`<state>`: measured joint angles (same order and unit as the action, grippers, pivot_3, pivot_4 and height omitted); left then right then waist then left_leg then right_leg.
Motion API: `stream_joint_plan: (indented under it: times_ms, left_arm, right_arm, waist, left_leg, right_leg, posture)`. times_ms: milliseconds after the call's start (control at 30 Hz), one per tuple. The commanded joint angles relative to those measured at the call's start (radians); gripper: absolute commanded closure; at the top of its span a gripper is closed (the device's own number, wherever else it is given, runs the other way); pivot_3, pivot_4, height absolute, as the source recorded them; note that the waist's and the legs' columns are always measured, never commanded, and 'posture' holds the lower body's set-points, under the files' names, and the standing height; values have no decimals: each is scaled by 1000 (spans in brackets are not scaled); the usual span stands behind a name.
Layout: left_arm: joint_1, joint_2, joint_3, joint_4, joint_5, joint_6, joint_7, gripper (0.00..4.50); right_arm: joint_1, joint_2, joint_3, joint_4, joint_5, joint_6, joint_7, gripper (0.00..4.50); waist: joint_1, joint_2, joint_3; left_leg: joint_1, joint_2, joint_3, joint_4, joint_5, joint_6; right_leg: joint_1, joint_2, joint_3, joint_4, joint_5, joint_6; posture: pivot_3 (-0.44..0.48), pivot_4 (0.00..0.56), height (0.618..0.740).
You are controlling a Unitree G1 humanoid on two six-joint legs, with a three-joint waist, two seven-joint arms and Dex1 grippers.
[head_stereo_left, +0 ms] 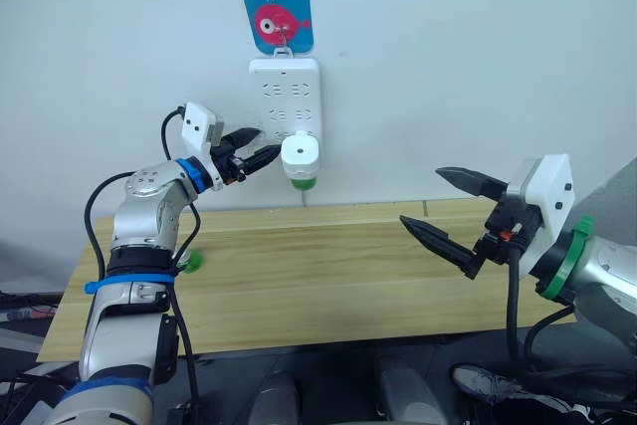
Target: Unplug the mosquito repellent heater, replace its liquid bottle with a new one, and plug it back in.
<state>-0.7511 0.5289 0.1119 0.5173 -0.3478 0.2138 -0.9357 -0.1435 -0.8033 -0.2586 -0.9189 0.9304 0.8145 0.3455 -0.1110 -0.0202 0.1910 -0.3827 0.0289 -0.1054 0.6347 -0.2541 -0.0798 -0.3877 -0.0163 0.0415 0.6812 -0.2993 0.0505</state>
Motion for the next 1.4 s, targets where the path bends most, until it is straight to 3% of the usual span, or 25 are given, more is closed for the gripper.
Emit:
stream_joint_plan:
  times_ms: [33, 500, 600, 767, 1100, 1400]
  left_arm:
    - [-47, 10, -9, -28, -1, -10, -47, 1192]
    - [-72, 26, -9, -94, -33, 75, -154, 1192]
    - [-71, 32, -3, -98, -36, 80, -169, 1784]
    - [-72, 32, -5, -97, -32, 78, -186, 3195]
    - [-52, 30, 3, -117, -25, 73, -161, 3198]
    - [-20, 24, 10, -146, -25, 68, -133, 3198]
  right_arm:
    - [-20, -15, -14, -17, 27, -10, -1, 0]
    - [-21, -30, 3, -8, 52, -13, 7, 0]
    - [-20, -31, 2, -9, 59, -12, 8, 0]
    - [-27, -33, 4, -5, 67, -14, 12, 0]
    - [-64, 2, 60, 1, 41, -27, -23, 0]
    - [-130, 65, 158, 30, -91, -31, -81, 0]
  waist:
    - [0, 0, 0]
    - [-4, 0, 2]
    - [-4, 0, 2]
    - [-3, 0, 3]
    - [-2, -1, 6]
    - [0, -1, 9]
  left_leg:
    - [0, 0, 0, 0, 0, 0]
    - [-1, 0, 0, -2, 0, 0]
    - [0, 0, 0, -2, 0, 0]
    - [-1, 0, 0, -2, 0, 0]
    - [-1, 0, 0, -2, 0, 0]
    - [-1, 0, 0, -2, 0, 0]
  right_leg:
    - [0, 0, 0, 0, 0, 0]
    - [-1, 0, 0, -1, 1, -1]
    - [-1, 0, 0, -1, 0, -1]
    - [-1, 0, 0, -1, 1, -1]
    - [-1, 0, 0, -1, 1, -1]
    - [-1, 0, 0, -1, 1, -2]
  posture:
    - [-234, 188, 725]
    - [-222, 184, 725]
    - [-223, 184, 725]
    - [-217, 179, 725]
    - [-178, 190, 725]
    - [-161, 186, 725]
